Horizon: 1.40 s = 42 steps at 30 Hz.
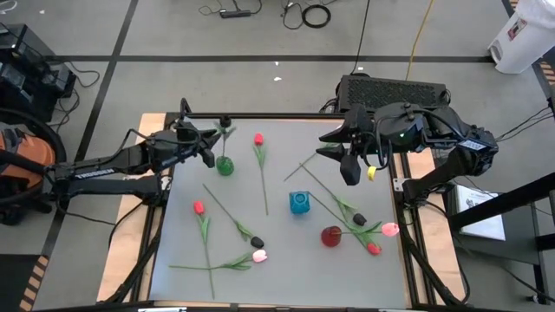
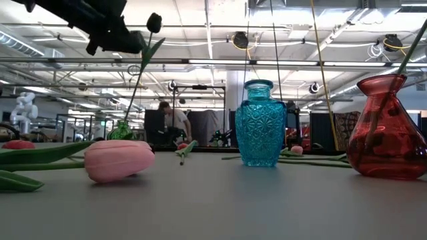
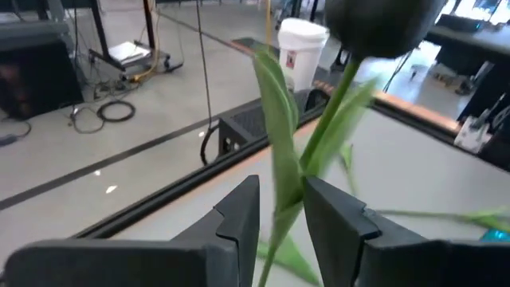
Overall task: Sort flowers into vase by color
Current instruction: Put the bottom black tulip into the green vase, then put the left black tulip into the green vase
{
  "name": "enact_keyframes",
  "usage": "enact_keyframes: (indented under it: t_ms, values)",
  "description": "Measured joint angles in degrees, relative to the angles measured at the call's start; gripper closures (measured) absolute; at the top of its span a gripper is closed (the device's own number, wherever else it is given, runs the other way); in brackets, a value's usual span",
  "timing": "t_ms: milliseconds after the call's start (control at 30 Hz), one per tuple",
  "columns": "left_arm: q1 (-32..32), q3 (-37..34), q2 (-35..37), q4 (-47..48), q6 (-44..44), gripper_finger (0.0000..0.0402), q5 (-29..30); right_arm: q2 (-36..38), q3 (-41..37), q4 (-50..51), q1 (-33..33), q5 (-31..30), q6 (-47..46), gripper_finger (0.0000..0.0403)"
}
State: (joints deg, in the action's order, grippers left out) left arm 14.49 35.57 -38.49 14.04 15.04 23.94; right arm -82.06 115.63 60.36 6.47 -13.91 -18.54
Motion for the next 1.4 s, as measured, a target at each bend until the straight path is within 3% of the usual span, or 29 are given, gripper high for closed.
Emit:
enact_keyframes:
  t_ms: [233, 433, 667, 1000, 1133, 1400]
  values:
    - [0.0, 2.7, 2.1, 12.2, 1.3, 0.0296, 0.0, 0.0, 0.0, 0.0, 0.0, 0.0, 0.5, 0.0250]
    - [0.0, 4.5, 4.2, 17.1, 1.3, 0.0296, -1.3, 0.0, 0.0, 0.0, 0.0, 0.0, 1.3, 0.0250]
    - [0.0, 8.7, 6.1, 22.7, 4.0, 0.0296, -13.3, 0.0, 0.0, 1.5, 0.0, 0.0, 1.3, 0.0250]
    - [-1.4, 9.6, 3.8, 22.7, 4.2, 0.0296, -43.7, 0.0, 0.0, 3.2, 0.0, -2.3, 1.7, 0.0250]
    - [-5.6, 9.6, 0.8, 22.5, 4.2, 0.0296, -46.9, 0.0, 0.0, 3.2, 0.0, -2.5, 1.9, 0.0250]
    - [-17.2, 9.6, -8.5, 19.4, 2.4, 0.0297, -44.8, 0.0, 0.0, 3.2, 0.0, -2.5, -0.4, 0.0250]
